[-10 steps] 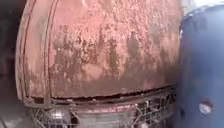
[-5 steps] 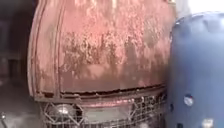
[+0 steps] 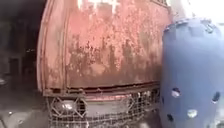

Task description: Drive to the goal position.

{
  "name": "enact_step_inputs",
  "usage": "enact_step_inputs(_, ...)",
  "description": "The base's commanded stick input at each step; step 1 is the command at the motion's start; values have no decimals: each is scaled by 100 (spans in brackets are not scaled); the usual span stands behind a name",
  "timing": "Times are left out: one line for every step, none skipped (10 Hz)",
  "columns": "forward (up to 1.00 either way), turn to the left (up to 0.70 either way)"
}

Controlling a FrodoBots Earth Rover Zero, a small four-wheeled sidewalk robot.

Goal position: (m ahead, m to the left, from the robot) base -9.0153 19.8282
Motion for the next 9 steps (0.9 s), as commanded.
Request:
enact_step_inputs(-4, -24)
enact_step_inputs(-4, -24)
enact_step_inputs(-4, -24)
enact_step_inputs(-4, -24)
enact_step_inputs(-4, -24)
enact_step_inputs(-4, -25)
enact_step_inputs(-4, -25)
enact_step_inputs(-4, -25)
enact_step_inputs(-4, -25)
